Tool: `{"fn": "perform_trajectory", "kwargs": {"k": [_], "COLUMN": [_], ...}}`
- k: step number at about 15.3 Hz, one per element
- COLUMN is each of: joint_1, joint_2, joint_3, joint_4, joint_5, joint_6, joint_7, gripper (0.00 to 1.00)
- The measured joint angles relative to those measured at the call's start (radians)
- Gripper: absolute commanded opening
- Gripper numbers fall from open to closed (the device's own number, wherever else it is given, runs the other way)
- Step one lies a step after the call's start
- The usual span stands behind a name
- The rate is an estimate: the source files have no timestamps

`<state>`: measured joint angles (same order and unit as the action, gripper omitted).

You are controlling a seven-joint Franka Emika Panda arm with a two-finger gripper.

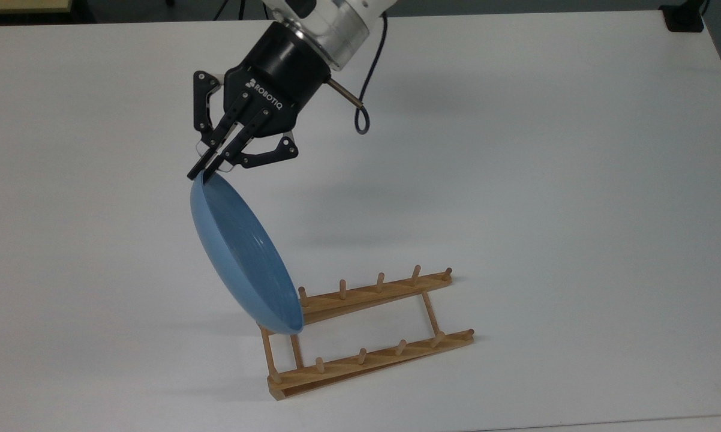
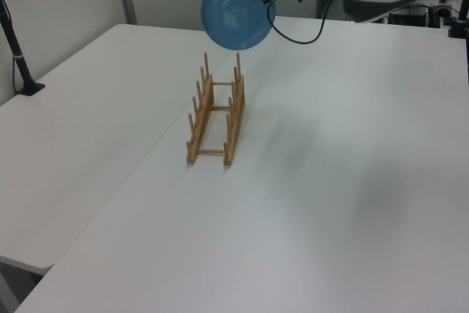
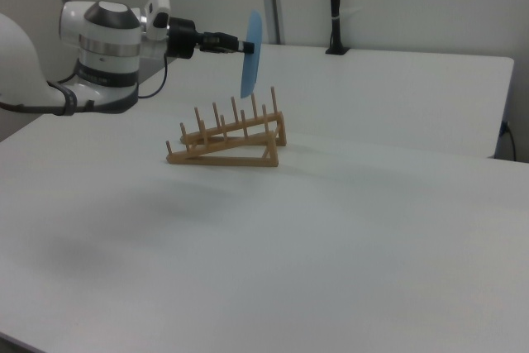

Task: Place plate in plate rack
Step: 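Lower the upright plate between the rack pegs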

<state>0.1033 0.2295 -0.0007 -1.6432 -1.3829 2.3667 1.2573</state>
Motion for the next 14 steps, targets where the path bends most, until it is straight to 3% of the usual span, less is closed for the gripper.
{"fn": "perform_trajectory", "kwargs": {"k": [4, 8, 14], "joint_1": [0.068, 0.102, 0.114], "joint_2": [0.074, 0.166, 0.227], "joint_3": [0.000, 0.000, 0.000], "joint_4": [0.074, 0.111, 0.121], "joint_5": [-0.066, -0.132, -0.176], "joint_6": [-0.181, -0.255, -0.272], "joint_7": [0.222, 0.365, 0.440], "gripper": [0.00, 0.00, 0.00]}}
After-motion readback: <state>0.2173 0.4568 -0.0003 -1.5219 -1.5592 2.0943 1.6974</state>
